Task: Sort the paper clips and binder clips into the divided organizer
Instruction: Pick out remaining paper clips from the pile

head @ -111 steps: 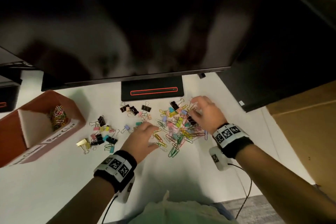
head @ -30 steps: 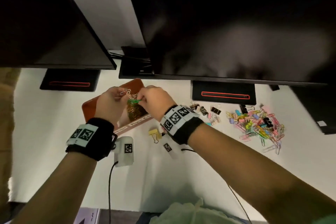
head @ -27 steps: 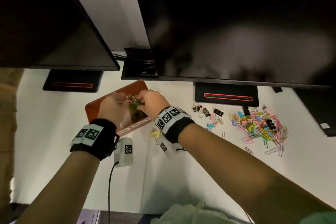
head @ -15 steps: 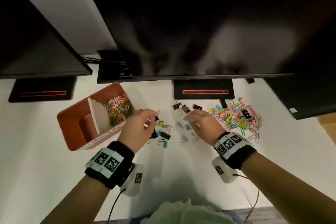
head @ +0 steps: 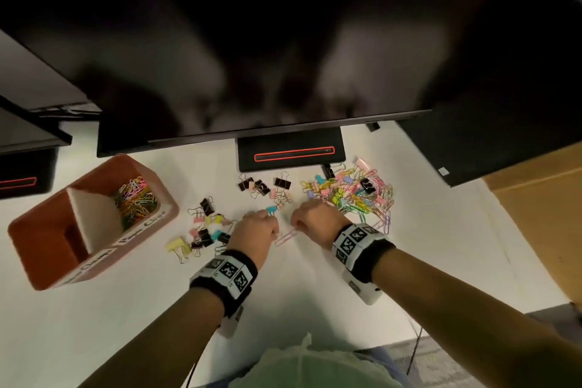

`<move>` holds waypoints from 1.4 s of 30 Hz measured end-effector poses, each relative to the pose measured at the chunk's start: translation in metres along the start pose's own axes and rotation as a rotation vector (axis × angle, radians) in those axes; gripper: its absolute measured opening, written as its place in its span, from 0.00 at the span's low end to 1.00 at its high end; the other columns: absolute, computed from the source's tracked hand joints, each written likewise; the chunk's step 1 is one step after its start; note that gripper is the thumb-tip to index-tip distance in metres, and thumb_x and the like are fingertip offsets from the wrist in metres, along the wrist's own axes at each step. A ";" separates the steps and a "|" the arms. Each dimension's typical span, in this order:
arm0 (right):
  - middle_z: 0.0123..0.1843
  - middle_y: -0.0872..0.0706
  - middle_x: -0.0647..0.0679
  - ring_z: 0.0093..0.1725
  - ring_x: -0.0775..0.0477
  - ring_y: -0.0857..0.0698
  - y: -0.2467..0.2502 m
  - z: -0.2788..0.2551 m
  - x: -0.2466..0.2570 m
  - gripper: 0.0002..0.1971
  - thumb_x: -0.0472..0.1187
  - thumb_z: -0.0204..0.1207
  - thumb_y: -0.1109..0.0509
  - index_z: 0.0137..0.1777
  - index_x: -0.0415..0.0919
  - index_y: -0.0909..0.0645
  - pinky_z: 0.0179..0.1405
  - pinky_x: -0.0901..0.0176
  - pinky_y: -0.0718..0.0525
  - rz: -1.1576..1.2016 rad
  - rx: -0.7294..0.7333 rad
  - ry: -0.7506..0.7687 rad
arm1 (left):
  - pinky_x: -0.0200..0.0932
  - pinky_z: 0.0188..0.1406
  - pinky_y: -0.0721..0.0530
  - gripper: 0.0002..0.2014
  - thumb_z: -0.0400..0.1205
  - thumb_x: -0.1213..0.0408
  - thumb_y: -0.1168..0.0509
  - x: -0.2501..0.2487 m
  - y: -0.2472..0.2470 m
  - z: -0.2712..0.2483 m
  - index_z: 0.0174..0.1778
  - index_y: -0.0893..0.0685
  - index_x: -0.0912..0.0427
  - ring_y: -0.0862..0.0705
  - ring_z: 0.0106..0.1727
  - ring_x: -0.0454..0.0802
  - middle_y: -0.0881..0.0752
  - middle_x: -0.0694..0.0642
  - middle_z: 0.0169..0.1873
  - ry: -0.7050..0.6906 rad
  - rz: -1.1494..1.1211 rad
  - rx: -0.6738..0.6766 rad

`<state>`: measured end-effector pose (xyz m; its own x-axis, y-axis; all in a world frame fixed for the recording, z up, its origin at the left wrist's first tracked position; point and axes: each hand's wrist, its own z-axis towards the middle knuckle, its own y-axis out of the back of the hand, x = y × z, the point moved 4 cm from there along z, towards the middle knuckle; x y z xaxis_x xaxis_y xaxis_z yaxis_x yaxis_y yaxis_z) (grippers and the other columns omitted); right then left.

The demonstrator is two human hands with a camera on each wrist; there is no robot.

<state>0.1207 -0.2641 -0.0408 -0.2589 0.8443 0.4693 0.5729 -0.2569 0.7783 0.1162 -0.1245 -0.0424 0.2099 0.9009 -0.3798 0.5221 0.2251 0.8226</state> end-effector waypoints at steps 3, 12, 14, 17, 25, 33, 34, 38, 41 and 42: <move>0.52 0.15 0.41 0.53 0.39 0.18 0.003 -0.007 -0.005 0.10 0.39 0.80 0.39 0.52 0.41 0.17 0.53 0.51 0.20 -0.010 0.035 0.020 | 0.45 0.53 0.23 0.05 0.80 0.65 0.38 -0.001 0.000 -0.001 0.48 0.18 0.58 0.23 0.55 0.52 0.20 0.54 0.51 0.025 -0.001 -0.015; 0.45 0.18 0.48 0.42 0.58 0.22 0.026 -0.060 -0.066 0.07 0.32 0.77 0.34 0.52 0.37 0.17 0.46 0.63 0.22 0.352 -0.179 -0.042 | 0.43 0.46 0.20 0.05 0.78 0.66 0.34 -0.010 0.012 -0.012 0.48 0.19 0.58 0.20 0.42 0.48 0.18 0.50 0.37 0.021 -0.248 -0.114; 0.39 0.20 0.55 0.38 0.61 0.22 0.020 -0.069 -0.071 0.12 0.31 0.76 0.32 0.57 0.42 0.16 0.45 0.67 0.21 0.412 -0.135 -0.070 | 0.43 0.45 0.19 0.08 0.77 0.63 0.33 -0.015 0.007 -0.013 0.51 0.19 0.58 0.17 0.41 0.49 0.16 0.52 0.36 0.041 -0.290 -0.095; 0.44 0.14 0.49 0.44 0.49 0.16 0.007 -0.072 -0.062 0.18 0.36 0.75 0.30 0.65 0.44 0.22 0.53 0.56 0.18 0.332 -0.012 -0.133 | 0.44 0.46 0.17 0.09 0.76 0.63 0.31 -0.015 -0.008 -0.011 0.51 0.19 0.58 0.16 0.41 0.49 0.14 0.52 0.37 0.116 -0.250 -0.056; 0.65 0.23 0.40 0.57 0.39 0.17 -0.011 -0.059 -0.051 0.09 0.36 0.77 0.33 0.55 0.34 0.18 0.59 0.57 0.21 0.188 0.002 -0.186 | 0.45 0.46 0.21 0.02 0.77 0.66 0.33 -0.021 -0.015 -0.003 0.41 0.18 0.60 0.23 0.46 0.50 0.23 0.52 0.43 0.092 -0.114 -0.075; 0.55 0.16 0.42 0.58 0.41 0.21 0.000 -0.076 -0.071 0.07 0.40 0.78 0.35 0.53 0.40 0.19 0.56 0.51 0.21 0.012 0.013 -0.074 | 0.34 0.36 0.29 0.09 0.78 0.69 0.36 -0.050 -0.013 0.004 0.54 0.20 0.57 0.24 0.40 0.47 0.23 0.49 0.38 -0.060 -0.220 -0.059; 0.55 0.15 0.42 0.58 0.40 0.20 0.004 -0.076 -0.075 0.07 0.40 0.78 0.35 0.53 0.39 0.20 0.56 0.51 0.22 0.030 0.007 -0.065 | 0.36 0.40 0.27 0.13 0.78 0.69 0.36 -0.056 -0.011 0.009 0.58 0.20 0.56 0.23 0.40 0.47 0.22 0.49 0.38 -0.068 -0.245 -0.076; 0.61 0.16 0.40 0.60 0.39 0.18 0.020 -0.064 -0.077 0.17 0.35 0.76 0.32 0.65 0.42 0.20 0.59 0.53 0.21 0.122 -0.033 -0.007 | 0.38 0.46 0.25 0.19 0.78 0.69 0.35 -0.075 -0.009 0.033 0.65 0.23 0.54 0.23 0.41 0.46 0.20 0.50 0.40 -0.087 -0.248 -0.104; 0.63 0.17 0.36 0.60 0.37 0.18 0.020 -0.051 -0.075 0.23 0.35 0.77 0.33 0.72 0.44 0.27 0.62 0.47 0.20 0.104 -0.002 0.010 | 0.41 0.48 0.20 0.20 0.77 0.67 0.34 -0.077 -0.009 0.045 0.67 0.23 0.55 0.21 0.42 0.47 0.17 0.54 0.44 -0.051 -0.250 -0.111; 0.64 0.18 0.36 0.61 0.36 0.18 0.019 -0.047 -0.076 0.23 0.36 0.78 0.34 0.73 0.44 0.28 0.63 0.46 0.20 0.089 0.005 0.003 | 0.43 0.49 0.19 0.21 0.77 0.67 0.33 -0.078 -0.009 0.048 0.66 0.23 0.56 0.20 0.42 0.48 0.17 0.55 0.45 -0.041 -0.250 -0.114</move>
<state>0.1148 -0.3550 -0.0416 -0.2087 0.8169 0.5378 0.5978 -0.3287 0.7312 0.1347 -0.2143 -0.0411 0.1213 0.7970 -0.5917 0.4663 0.4805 0.7428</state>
